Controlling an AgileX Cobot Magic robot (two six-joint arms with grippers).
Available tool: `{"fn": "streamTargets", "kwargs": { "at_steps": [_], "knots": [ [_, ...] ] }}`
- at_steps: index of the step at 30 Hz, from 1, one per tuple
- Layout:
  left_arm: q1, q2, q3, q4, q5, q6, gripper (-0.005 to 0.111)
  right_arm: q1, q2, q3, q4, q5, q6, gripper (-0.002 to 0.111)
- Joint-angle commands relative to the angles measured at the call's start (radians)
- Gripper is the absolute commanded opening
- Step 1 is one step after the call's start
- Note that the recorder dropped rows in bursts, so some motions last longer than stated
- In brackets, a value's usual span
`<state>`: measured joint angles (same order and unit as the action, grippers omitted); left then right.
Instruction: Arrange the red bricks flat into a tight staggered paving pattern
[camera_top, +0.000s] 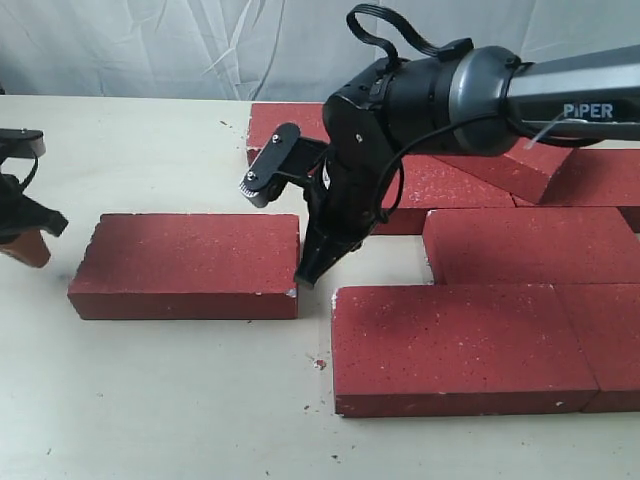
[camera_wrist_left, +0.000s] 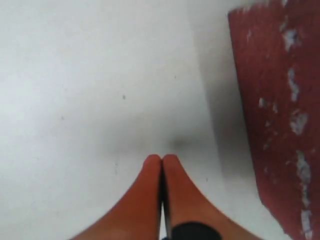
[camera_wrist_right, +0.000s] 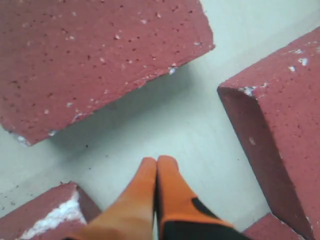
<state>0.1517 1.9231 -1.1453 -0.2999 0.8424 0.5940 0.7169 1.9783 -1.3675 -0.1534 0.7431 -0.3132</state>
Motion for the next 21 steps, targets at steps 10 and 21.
{"fn": "streamTargets", "kwargs": {
  "at_steps": [10,21],
  "knots": [
    [0.006,0.051,0.009,-0.288,-0.06,0.227,0.0,-0.03,0.094,-0.005,0.032,-0.198,0.001,-0.001],
    [-0.004,0.058,0.009,-0.37,0.021,0.308,0.0,-0.03,0.096,-0.005,0.048,-0.2,0.001,-0.001]
  ]
}}
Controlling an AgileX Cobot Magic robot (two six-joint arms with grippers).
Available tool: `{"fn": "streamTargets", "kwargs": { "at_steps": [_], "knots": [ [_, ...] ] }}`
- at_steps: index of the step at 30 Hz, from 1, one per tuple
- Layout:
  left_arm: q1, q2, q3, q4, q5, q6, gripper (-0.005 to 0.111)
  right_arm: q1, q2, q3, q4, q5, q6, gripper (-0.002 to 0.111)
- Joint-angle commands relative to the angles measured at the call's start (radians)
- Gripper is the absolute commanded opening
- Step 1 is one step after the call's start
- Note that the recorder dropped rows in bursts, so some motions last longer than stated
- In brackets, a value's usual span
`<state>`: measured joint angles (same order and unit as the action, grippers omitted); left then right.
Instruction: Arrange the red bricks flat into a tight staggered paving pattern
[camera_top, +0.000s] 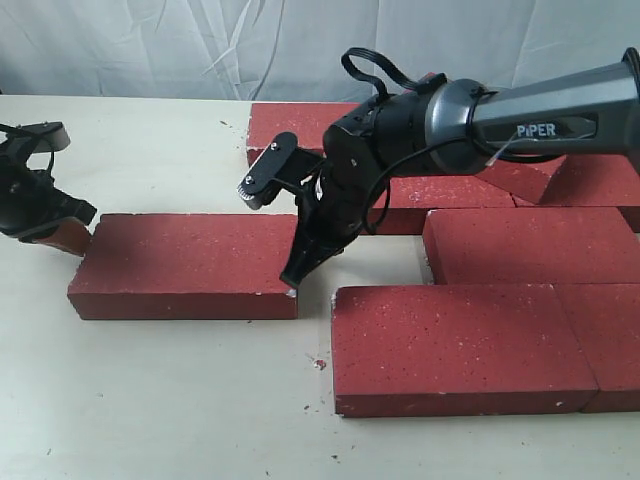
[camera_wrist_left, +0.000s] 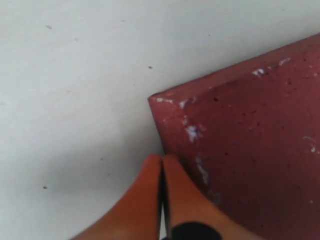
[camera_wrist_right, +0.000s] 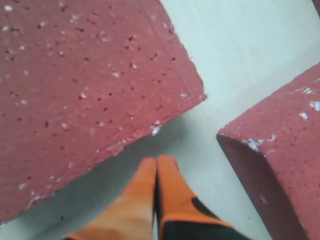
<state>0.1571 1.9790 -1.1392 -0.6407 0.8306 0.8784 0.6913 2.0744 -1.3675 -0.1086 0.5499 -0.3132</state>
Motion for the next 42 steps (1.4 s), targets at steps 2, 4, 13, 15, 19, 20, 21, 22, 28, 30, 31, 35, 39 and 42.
{"fn": "streamTargets", "kwargs": {
  "at_steps": [2,4,13,15,19,20,21,22,28,30,31,35,39,42],
  "knots": [
    [-0.026,0.004,0.003,-0.029,0.033,0.026,0.0,-0.004,0.0,-0.005,0.003,-0.006,0.001,-0.001],
    [-0.053,0.004,0.003,-0.029,0.038,0.045,0.0,-0.004,0.0,-0.005,0.003,-0.006,0.001,-0.001],
    [-0.108,0.004,0.003,-0.024,0.032,0.045,0.0,-0.004,0.0,-0.005,-0.046,0.035,0.001,-0.001],
    [-0.108,0.004,0.003,-0.019,0.032,0.045,0.0,-0.004,-0.006,-0.005,-0.074,0.055,0.001,-0.001],
    [-0.108,0.004,0.003,-0.019,0.043,0.045,0.0,-0.004,-0.017,-0.005,-0.111,0.052,0.028,-0.001],
    [-0.108,0.004,0.003,-0.019,0.053,0.045,0.0,-0.004,-0.019,-0.005,-0.111,0.047,0.029,-0.001],
    [-0.108,0.004,0.003,-0.017,0.067,0.045,0.0,-0.004,-0.019,-0.005,-0.111,0.04,0.029,-0.001],
    [-0.108,0.004,0.003,-0.014,0.08,0.045,0.0,-0.004,-0.019,-0.005,-0.111,0.037,0.029,-0.001],
    [-0.11,0.004,0.003,-0.024,0.089,0.049,0.0,-0.004,-0.019,-0.005,-0.171,0.082,0.053,-0.001],
    [-0.11,0.004,0.003,-0.024,0.091,0.049,0.0,-0.004,-0.019,-0.005,-0.214,0.097,0.091,-0.001],
    [-0.111,0.004,0.003,-0.024,0.091,0.057,0.0,-0.004,-0.019,-0.005,-0.242,0.099,0.122,-0.001],
    [-0.109,0.004,0.003,-0.024,0.056,0.07,0.0,-0.004,-0.023,-0.005,-0.266,0.085,0.179,-0.001],
    [-0.081,-0.009,0.001,-0.022,0.014,0.067,0.0,-0.004,-0.082,-0.005,-0.268,0.113,0.188,-0.001],
    [-0.047,-0.026,-0.001,-0.024,0.014,0.067,0.0,-0.015,-0.142,-0.005,-0.27,0.148,0.226,-0.001]
  ]
}}
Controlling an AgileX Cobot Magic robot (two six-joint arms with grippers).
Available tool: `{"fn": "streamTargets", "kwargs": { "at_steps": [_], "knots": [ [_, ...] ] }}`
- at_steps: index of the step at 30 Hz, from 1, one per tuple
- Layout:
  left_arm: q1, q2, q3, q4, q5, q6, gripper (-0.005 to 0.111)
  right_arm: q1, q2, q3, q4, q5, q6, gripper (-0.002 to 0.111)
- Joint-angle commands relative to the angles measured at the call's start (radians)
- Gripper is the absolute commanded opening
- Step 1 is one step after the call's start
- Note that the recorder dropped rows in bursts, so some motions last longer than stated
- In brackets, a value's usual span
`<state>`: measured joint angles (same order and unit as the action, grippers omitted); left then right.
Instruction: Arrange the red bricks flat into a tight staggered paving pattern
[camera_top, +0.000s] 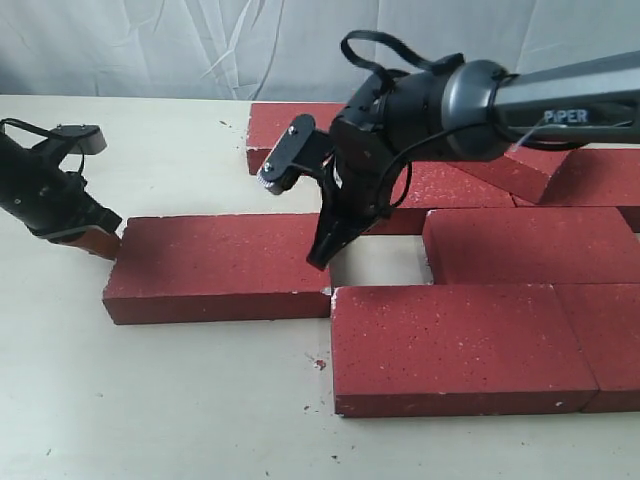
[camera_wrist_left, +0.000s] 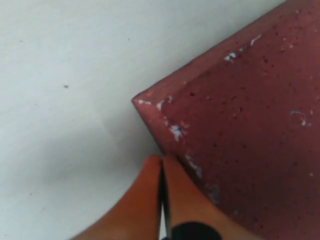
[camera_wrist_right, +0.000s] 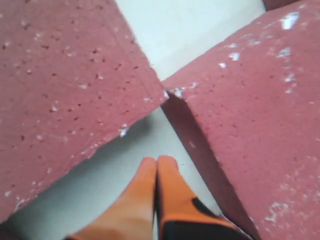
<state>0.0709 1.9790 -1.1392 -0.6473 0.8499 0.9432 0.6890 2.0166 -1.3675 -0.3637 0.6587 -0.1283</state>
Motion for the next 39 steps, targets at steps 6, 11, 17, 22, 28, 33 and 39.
{"fn": "streamTargets", "kwargs": {
  "at_steps": [6,11,17,22,28,33,39],
  "knots": [
    [0.083,-0.03,-0.001,-0.062,-0.009,0.004,0.0,-0.049,-0.115,-0.003,0.216,0.124,-0.124,-0.001],
    [0.083,-0.03,0.002,-0.067,0.002,0.022,0.0,-0.038,-0.115,0.006,0.773,0.209,-0.692,-0.001],
    [0.083,0.026,0.006,-0.103,0.045,0.051,0.0,0.03,-0.068,0.006,0.806,0.306,-0.822,-0.001],
    [0.072,0.03,0.006,-0.125,0.057,0.066,0.0,0.046,-0.012,0.006,0.72,0.223,-0.822,-0.001],
    [0.004,0.034,0.006,-0.138,0.038,0.115,0.0,0.043,0.002,0.006,0.614,0.154,-0.726,-0.001],
    [-0.005,0.034,0.006,-0.121,0.032,0.115,0.0,0.043,0.002,0.006,0.544,0.124,-0.677,-0.001],
    [-0.001,0.034,0.006,-0.099,0.001,0.11,0.0,0.043,0.002,0.006,0.458,0.049,-0.546,-0.001]
  ]
}}
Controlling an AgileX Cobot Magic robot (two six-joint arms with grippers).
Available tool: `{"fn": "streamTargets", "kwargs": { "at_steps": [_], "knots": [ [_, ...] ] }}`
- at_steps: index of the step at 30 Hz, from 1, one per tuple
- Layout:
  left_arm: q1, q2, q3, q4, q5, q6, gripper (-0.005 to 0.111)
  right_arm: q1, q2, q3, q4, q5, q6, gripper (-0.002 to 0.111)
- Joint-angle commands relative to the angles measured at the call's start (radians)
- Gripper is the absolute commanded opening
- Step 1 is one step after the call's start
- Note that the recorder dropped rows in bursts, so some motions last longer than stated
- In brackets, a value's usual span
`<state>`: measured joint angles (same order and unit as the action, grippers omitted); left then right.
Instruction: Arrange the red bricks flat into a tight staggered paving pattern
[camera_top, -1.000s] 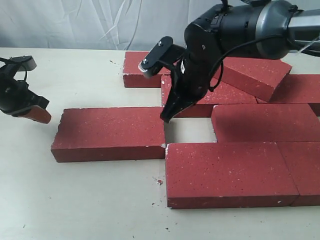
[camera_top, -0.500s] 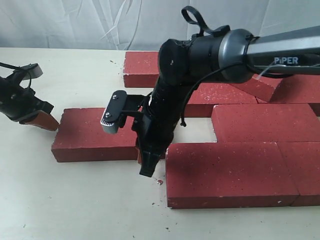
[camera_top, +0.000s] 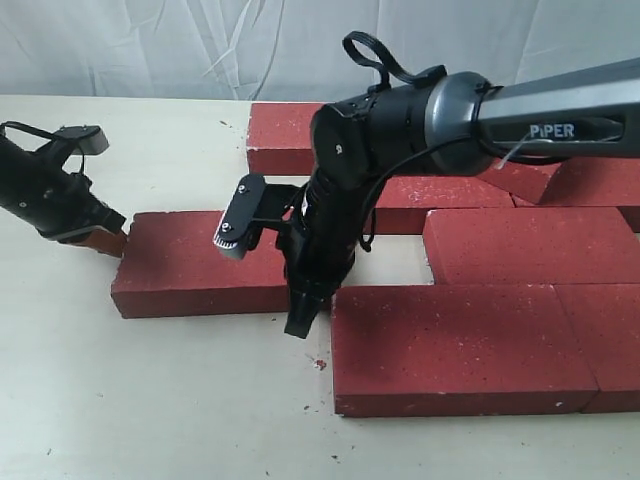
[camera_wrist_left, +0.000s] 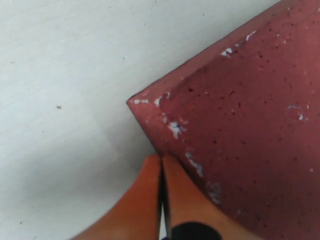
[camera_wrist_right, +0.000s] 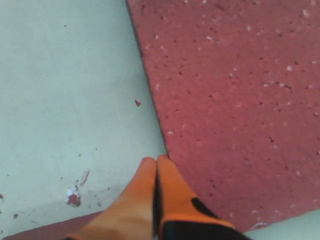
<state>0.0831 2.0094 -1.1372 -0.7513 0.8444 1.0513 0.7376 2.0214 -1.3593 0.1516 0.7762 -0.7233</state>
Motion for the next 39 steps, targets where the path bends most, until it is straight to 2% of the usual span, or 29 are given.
{"fn": "streamTargets", "kwargs": {
  "at_steps": [1,10,13,18,23,28,33,39],
  "knots": [
    [-0.013,0.004,0.004,0.005,0.011,0.002,0.0,-0.005,-0.003,-0.002,-0.053,-0.06,0.049,-0.001],
    [-0.017,0.004,0.004,0.003,0.011,0.004,0.0,0.009,-0.041,-0.062,0.006,0.187,0.049,-0.001],
    [-0.017,0.004,0.004,0.003,0.007,0.004,0.0,-0.008,-0.081,-0.062,-0.012,0.201,0.078,-0.001],
    [-0.017,0.004,0.004,-0.023,0.005,0.006,0.0,-0.087,-0.15,-0.034,-0.015,0.146,0.144,-0.001],
    [-0.019,0.004,0.004,-0.03,0.001,0.006,0.0,-0.222,-0.245,0.05,-0.008,-0.017,0.181,-0.001],
    [-0.057,0.004,0.004,-0.035,-0.033,0.006,0.0,-0.322,-0.307,0.099,-0.001,-0.038,0.183,-0.001],
    [-0.096,0.004,0.004,-0.046,-0.063,0.004,0.0,-0.374,-0.322,0.121,0.0,-0.074,0.186,-0.001],
    [-0.142,0.006,0.004,-0.055,-0.098,0.004,0.0,-0.376,-0.322,0.121,0.01,-0.091,0.186,-0.001]
  ]
}}
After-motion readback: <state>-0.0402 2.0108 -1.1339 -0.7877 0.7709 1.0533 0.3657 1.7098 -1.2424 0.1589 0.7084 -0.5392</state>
